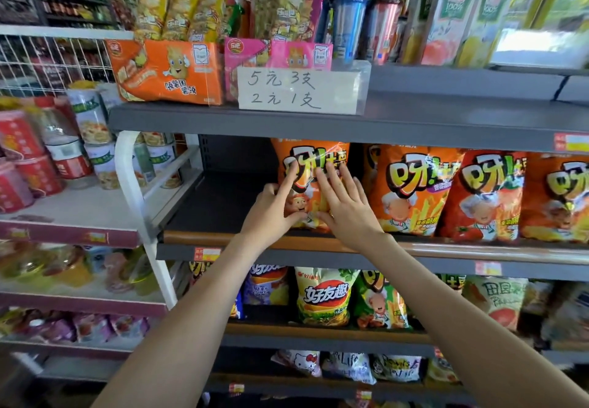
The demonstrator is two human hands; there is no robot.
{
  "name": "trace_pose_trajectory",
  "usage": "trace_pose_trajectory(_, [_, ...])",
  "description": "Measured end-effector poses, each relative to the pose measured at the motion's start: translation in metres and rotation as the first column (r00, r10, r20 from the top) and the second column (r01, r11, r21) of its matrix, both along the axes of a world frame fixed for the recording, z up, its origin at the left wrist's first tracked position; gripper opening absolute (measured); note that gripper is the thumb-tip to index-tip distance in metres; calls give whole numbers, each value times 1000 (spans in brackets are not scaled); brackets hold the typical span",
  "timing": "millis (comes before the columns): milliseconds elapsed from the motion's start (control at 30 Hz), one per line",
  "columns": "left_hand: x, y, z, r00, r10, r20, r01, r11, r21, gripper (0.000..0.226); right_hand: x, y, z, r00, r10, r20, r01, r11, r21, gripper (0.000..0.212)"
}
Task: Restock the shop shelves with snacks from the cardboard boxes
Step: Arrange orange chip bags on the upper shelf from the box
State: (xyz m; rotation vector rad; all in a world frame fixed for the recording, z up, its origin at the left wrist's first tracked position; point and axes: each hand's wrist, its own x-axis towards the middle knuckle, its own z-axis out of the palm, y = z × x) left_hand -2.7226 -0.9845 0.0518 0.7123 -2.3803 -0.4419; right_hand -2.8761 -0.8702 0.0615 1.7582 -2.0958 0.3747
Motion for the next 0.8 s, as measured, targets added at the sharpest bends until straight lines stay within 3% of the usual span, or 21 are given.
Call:
trace_pose_trajectory(100, [-2, 2, -3, 998, -55, -19, 55, 998, -16, 104, -4, 8, -8, 991, 29, 130, -19, 997, -76, 83])
trace_pose_trajectory(233, [-12, 7, -6, 997, -80, -16, 80, 997, -23, 95, -9, 12, -14, 984, 29, 177, -9, 994, -109, 86])
trace_pose_trajectory(400, [-15, 11, 0, 997, -77, -10, 77, 994, 80, 96, -6, 8, -5, 967, 130, 221, -114, 990, -84, 81])
trace_pose_trajectory(600, [-14, 27, -6, 988, 136, 73, -118, 969, -219, 82, -3, 9, -11, 992, 68, 104, -56, 991, -118, 78])
trace_pose_trajectory(700, [-14, 41, -11, 976, 201, 79, -178, 957, -227, 78, 11, 15, -23, 993, 23, 112, -3, 986, -168, 69])
trace_pose_trajectory(800, [3, 50, -24, 979, 196, -55, -203, 960, -191, 74, 33, 30, -38, 986, -10, 165, 41, 981, -189, 65])
